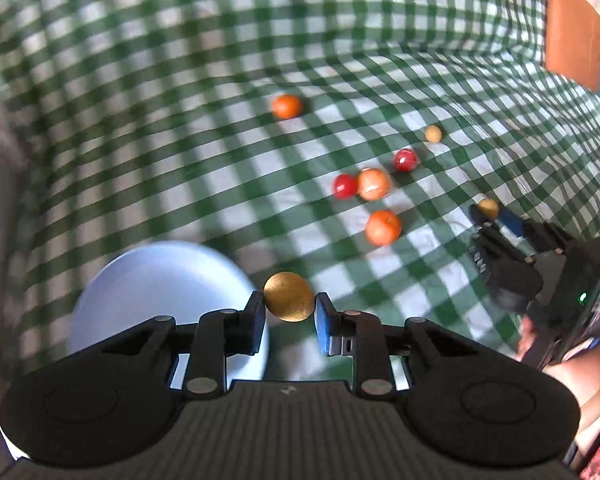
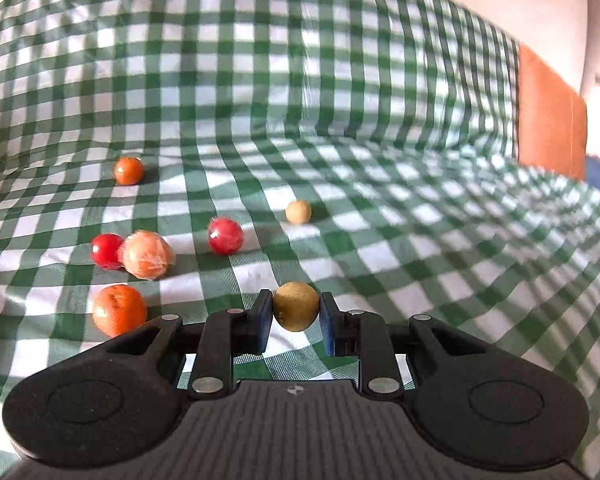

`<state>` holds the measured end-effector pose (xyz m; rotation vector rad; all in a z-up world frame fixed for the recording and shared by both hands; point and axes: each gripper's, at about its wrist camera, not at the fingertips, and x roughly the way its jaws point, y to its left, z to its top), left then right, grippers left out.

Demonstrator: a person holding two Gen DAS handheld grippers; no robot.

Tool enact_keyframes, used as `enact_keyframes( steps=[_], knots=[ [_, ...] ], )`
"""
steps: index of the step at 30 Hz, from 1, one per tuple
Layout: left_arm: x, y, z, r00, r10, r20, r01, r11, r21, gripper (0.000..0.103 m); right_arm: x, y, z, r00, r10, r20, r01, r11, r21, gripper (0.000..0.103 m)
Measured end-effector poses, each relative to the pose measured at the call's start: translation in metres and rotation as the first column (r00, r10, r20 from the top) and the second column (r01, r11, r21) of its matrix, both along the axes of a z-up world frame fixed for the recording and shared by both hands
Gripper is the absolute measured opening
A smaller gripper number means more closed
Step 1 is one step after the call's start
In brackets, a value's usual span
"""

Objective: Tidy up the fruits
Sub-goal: 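Carry both tan fruits over the blue plate and release them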

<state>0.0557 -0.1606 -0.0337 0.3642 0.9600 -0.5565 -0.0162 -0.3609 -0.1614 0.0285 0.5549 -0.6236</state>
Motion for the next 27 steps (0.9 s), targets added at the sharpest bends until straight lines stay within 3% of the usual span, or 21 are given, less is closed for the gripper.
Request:
enact_keyframes(
  steps=[4,7,15,22,27],
  knots=[
    [-0.032,0.05,0.024,0.998,0.058,0.02,-0.058,0.998,0.013,0.029,-0.028,0.031,0.041,0.998,0.056,0.042,-0.056,0.998,0.012,0.026],
    [-0.055,0.087,0.035,0.995,0.098,0.017,-0.098,0.995,0.011,0.029,-0.058,0.07,0.077,0.983,0.159,0.088,-0.165,0.984,0.066,0.026],
    [-0.106,0.171,0.045,0.983,0.182,-0.023,-0.183,0.983,-0.016,0.029,-0.128,0.173,0.139,0.885,0.447,0.126,-0.462,0.877,0.134,0.026],
    [-0.129,0.217,0.051,0.973,0.232,-0.021,-0.232,0.971,-0.058,0.029,-0.15,0.234,0.162,0.798,0.594,0.102,-0.602,0.776,0.188,0.026],
    [-0.131,0.229,0.054,0.969,0.247,-0.009,-0.247,0.964,-0.098,0.029,-0.149,0.26,0.166,0.779,0.625,0.049,-0.624,0.765,0.157,0.026]
  ],
)
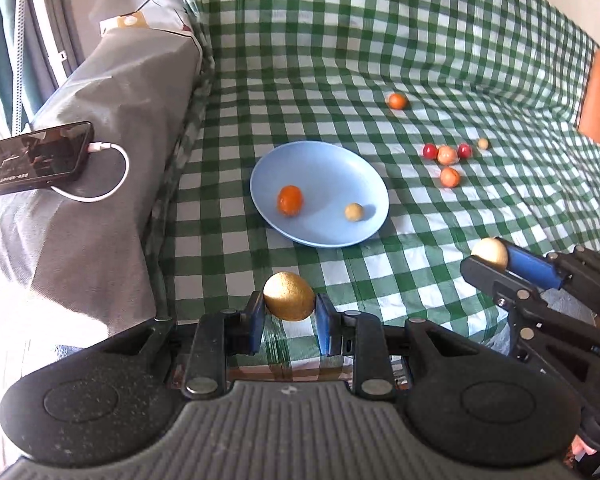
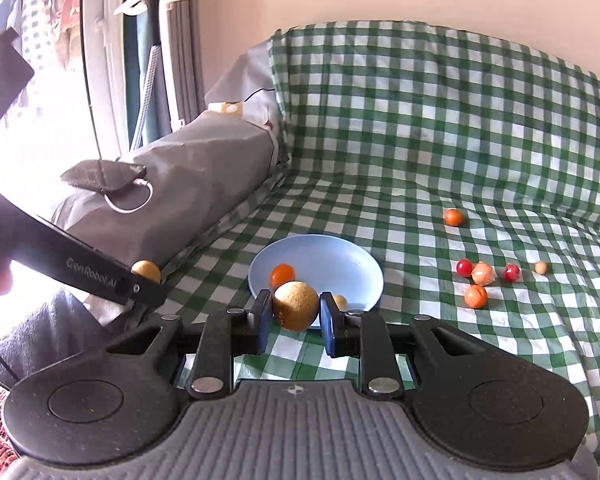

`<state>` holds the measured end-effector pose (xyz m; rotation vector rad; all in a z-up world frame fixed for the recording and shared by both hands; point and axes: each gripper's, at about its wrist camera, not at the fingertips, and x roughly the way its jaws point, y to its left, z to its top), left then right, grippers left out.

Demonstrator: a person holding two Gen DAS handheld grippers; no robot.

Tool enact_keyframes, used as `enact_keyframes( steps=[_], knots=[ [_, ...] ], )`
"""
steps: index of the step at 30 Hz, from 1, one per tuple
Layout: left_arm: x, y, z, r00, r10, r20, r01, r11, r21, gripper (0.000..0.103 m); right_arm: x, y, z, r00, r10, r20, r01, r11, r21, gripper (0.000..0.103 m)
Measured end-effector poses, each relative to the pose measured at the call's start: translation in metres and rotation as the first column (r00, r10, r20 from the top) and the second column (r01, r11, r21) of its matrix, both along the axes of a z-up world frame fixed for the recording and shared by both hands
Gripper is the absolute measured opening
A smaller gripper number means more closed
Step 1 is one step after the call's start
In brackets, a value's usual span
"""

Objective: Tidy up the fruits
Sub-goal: 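Carry both tan fruits over the blue plate and release them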

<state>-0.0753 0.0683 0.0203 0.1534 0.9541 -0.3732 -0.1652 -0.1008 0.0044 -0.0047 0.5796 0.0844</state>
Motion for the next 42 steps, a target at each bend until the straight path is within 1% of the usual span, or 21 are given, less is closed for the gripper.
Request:
enact_keyframes(
  steps=[4,11,17,24,30,35,38,42],
  knots=[
    [0.003,0.007,0.002,1.0,0.006,0.0,-0.006,1.0,-0.022,0.029,0.0,0.01,0.003,1.0,0.004,-0.009,-0.004,1.0,-0.026,0.026],
    [0.009,0.017,0.003,1.0,0.022,0.0,-0.022,0.999,-0.047,0.029,0.009,0.016,-0.003,0.999,0.018,-0.029,-0.02,0.999,-0.046,0.026],
    [0.017,0.019,0.001,0.999,0.034,-0.007,-0.034,0.998,-0.049,0.029,0.015,0.019,-0.006,0.999,0.029,-0.045,-0.032,0.998,-0.051,0.026],
    [0.032,0.013,-0.003,0.999,0.032,-0.019,-0.033,0.999,-0.041,0.029,0.023,0.014,-0.013,0.997,0.029,-0.07,-0.032,0.999,-0.035,0.026],
    [0.057,0.001,-0.009,0.999,0.04,-0.024,-0.04,0.999,-0.026,0.029,0.039,0.006,-0.019,0.996,0.007,-0.088,-0.008,1.0,-0.017,0.026],
    [0.088,-0.017,-0.017,0.999,0.036,-0.021,-0.036,0.999,-0.002,0.029,0.06,-0.004,-0.027,0.996,-0.022,-0.086,0.021,1.0,-0.016,0.026],
    [0.108,-0.032,-0.025,0.999,0.025,-0.024,-0.025,1.0,0.011,0.029,0.079,-0.011,-0.035,0.995,-0.041,-0.095,0.04,0.999,-0.02,0.026],
    [0.134,-0.051,-0.043,0.999,0.013,-0.032,-0.012,0.999,0.039,0.029,0.105,-0.021,-0.051,0.991,-0.06,-0.118,0.058,0.998,-0.022,0.026]
  ],
)
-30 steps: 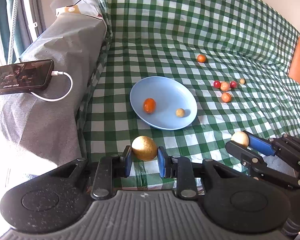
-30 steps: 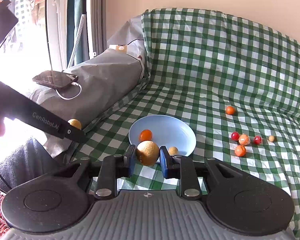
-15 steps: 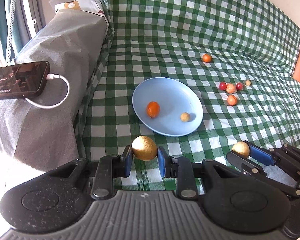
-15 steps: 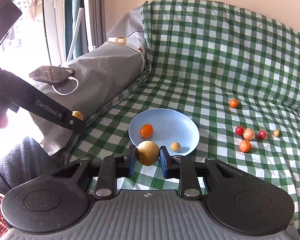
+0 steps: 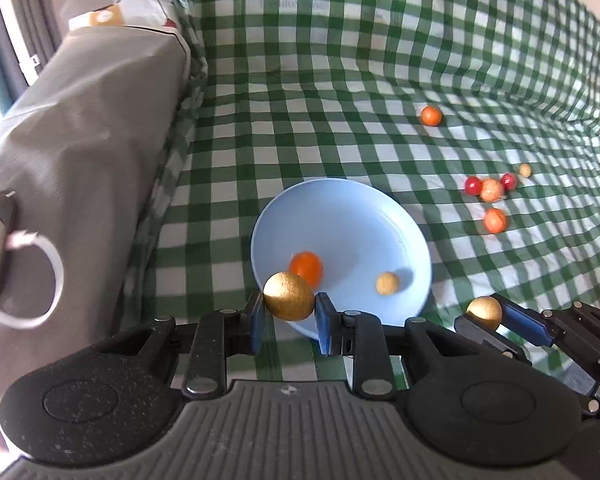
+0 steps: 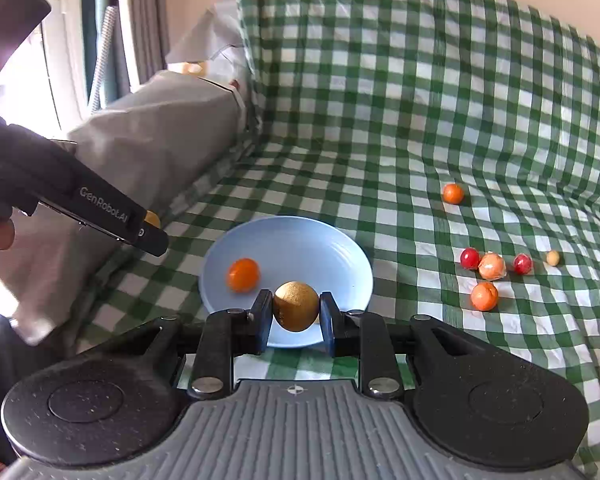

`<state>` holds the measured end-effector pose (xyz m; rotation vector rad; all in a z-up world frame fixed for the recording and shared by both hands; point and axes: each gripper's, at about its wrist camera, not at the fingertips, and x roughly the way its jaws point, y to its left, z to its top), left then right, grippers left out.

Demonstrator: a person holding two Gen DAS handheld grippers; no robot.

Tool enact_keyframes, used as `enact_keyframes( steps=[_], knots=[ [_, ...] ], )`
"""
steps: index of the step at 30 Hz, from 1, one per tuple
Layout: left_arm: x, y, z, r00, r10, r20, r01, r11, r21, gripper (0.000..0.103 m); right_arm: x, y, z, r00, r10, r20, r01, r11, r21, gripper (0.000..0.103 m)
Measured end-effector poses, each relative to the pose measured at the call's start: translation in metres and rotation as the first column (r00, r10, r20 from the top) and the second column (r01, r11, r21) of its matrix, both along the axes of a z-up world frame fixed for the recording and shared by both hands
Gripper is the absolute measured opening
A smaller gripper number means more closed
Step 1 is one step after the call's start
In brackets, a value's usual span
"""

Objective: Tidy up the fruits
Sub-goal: 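Carry both tan fruits over the blue plate and release them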

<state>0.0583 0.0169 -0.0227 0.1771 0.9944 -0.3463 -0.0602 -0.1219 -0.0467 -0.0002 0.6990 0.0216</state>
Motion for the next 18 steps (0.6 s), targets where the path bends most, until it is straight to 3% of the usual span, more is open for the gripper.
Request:
enact_keyframes(
  steps=[16,18],
  knots=[
    [0.074,-0.041,-0.065,0.998,-0.017,-0.058,0.022,0.995,0.097,0.029,0.082,-0.015,-0.062,0.996,0.003,-0.089,-0.006,1.0,-0.031,0.026],
    [0.076,-0.046,-0.068,0.998,-0.038,-0.042,0.042,0.993,0.107,0.035,0.089,-0.015,-0.067,0.995,0.012,-0.102,-0.014,1.0,-0.026,0.026]
  ],
)
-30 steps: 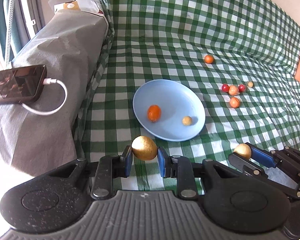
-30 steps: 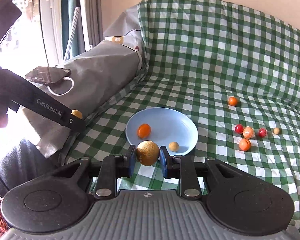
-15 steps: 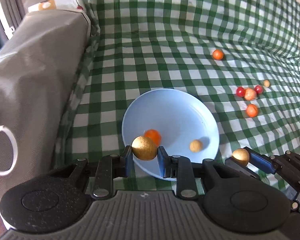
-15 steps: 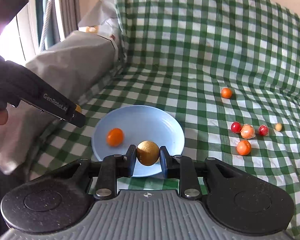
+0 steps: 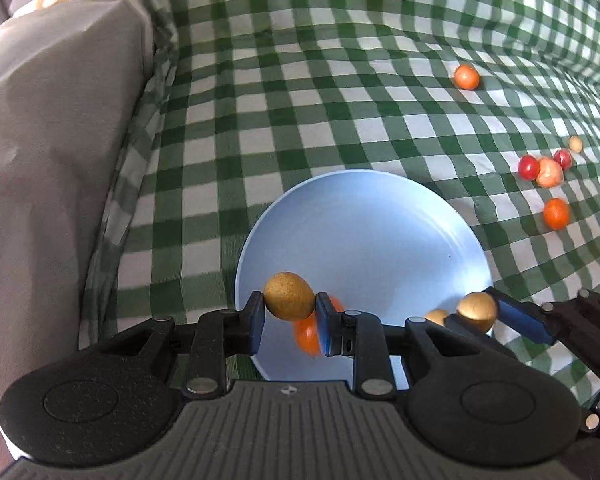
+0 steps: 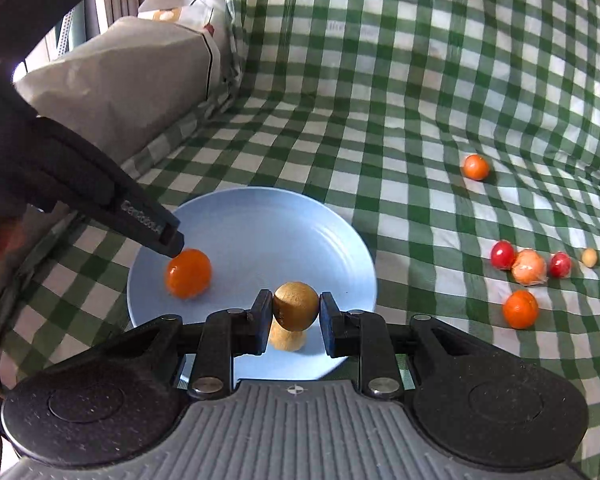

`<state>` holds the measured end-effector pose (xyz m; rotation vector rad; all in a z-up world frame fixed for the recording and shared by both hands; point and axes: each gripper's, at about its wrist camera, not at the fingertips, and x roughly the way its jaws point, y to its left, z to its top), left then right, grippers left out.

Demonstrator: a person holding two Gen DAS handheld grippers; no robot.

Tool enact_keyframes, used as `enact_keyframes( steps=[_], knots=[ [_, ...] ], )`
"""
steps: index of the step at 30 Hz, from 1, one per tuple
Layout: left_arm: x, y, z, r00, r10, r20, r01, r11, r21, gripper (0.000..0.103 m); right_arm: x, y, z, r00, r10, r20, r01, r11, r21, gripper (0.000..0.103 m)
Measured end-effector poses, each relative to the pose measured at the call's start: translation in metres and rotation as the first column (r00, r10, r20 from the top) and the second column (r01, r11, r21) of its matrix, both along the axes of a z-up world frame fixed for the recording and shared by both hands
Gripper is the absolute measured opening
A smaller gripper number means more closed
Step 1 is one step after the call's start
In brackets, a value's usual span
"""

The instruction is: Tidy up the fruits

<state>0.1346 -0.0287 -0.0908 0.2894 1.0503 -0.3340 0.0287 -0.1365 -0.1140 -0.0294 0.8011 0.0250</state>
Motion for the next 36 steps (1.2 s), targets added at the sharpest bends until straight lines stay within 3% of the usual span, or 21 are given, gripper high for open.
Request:
enact_keyframes(
  steps=[1,3,4,5,6,8,14,20,27,36],
  knots=[
    [0.001,-0.001,0.0,1.0,-0.013,0.012,0.013,1.0,0.002,0.042,0.003,0.001,-0.002,1.0,0.007,-0.006,-0.007,1.0,0.005,0.026],
    [-0.003,-0.001,0.006,0.998,-0.029,0.049,0.029,1.0,-0.007,0.084,0.009,0.0,-0.003,1.0,0.024,-0.014,-0.024,0.999,0.021,0.027],
    [-0.007,0.0,0.011,0.997,-0.027,0.073,0.028,1.0,-0.014,0.092,0.011,0.0,-0.002,0.999,0.028,-0.016,-0.027,0.999,0.031,0.03],
    [-0.012,0.004,0.017,0.995,-0.023,0.102,0.026,0.999,-0.028,0.101,0.013,0.0,0.0,0.999,0.032,-0.024,-0.031,0.999,0.04,0.04],
    [-0.017,0.006,0.023,0.993,-0.023,0.116,0.027,0.999,-0.037,0.103,0.013,-0.001,0.002,0.999,0.032,-0.03,-0.031,0.998,0.046,0.047],
    [-0.029,0.012,0.032,0.992,-0.026,0.124,0.029,0.999,-0.027,0.103,0.008,-0.002,0.008,0.999,0.025,-0.032,-0.023,0.998,0.056,0.065],
    [-0.08,0.047,0.046,0.997,0.039,0.066,-0.039,0.999,0.003,0.103,-0.044,-0.003,0.033,0.996,0.003,-0.086,0.007,0.992,0.123,0.084],
    [-0.138,0.079,0.054,0.995,0.103,0.004,-0.103,0.995,0.0,0.103,-0.105,0.01,0.056,0.996,-0.022,-0.091,0.035,0.988,0.149,0.09],
    [-0.183,0.081,0.072,0.995,0.072,0.073,-0.071,0.997,-0.005,0.103,-0.146,0.025,0.086,0.999,-0.019,0.037,0.017,0.998,0.067,0.092],
    [-0.204,0.08,0.093,0.988,0.065,0.139,-0.061,0.997,-0.037,0.103,-0.177,0.028,0.107,0.993,-0.043,0.11,0.038,0.998,0.049,0.093]
  ],
)
